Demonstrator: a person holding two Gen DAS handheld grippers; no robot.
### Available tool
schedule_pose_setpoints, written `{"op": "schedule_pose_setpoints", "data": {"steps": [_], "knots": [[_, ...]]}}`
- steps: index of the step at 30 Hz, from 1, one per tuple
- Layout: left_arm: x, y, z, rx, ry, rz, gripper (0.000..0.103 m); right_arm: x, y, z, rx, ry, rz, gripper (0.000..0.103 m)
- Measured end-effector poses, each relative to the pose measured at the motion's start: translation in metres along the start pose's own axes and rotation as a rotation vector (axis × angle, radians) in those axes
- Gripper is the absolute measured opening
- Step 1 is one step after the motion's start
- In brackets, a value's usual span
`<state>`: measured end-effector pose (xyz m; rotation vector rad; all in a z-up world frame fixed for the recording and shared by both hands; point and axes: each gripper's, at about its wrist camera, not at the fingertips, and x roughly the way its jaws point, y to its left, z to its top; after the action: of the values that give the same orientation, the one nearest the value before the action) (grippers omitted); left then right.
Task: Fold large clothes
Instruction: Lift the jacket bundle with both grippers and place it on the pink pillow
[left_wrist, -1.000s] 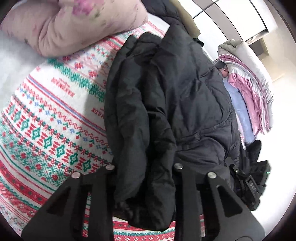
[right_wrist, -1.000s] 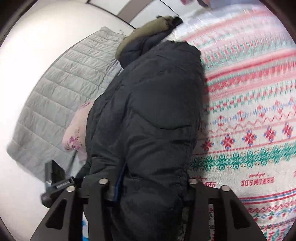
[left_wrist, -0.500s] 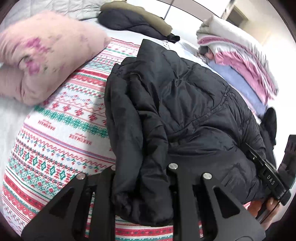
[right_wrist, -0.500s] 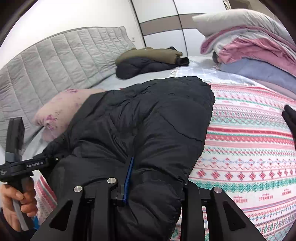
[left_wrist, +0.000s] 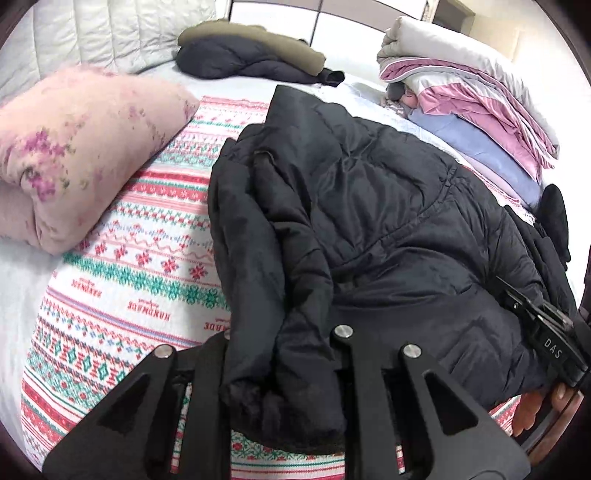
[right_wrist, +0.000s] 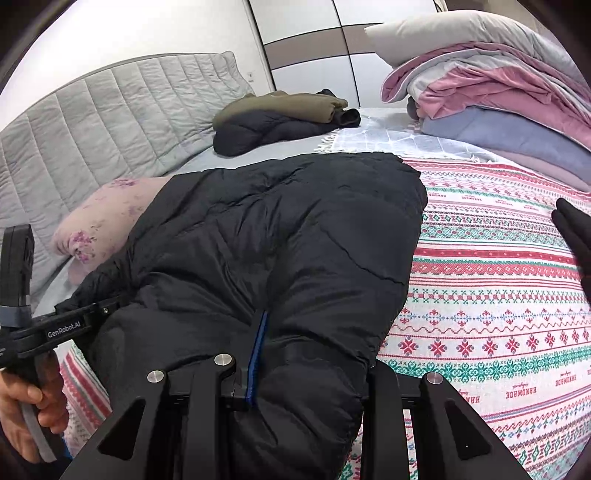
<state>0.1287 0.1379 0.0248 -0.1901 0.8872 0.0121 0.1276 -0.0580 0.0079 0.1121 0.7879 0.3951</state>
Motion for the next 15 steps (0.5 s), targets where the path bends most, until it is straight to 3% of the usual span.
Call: {"op": "schedule_pose_setpoints", "data": {"steps": [10,15], "knots": [[0.012,-0.028,0.006,0.083,-0.001,-0.093,0.017,-0.021,-0.02,0.002,0.018,-0.031,-0.088,0.029],[0.006,-0.023,0.02,0.071,-0.006,-0.165,0.016,-0.026,-0.028,0.007,0.045,-0.049,-0.107,0.027]]}}
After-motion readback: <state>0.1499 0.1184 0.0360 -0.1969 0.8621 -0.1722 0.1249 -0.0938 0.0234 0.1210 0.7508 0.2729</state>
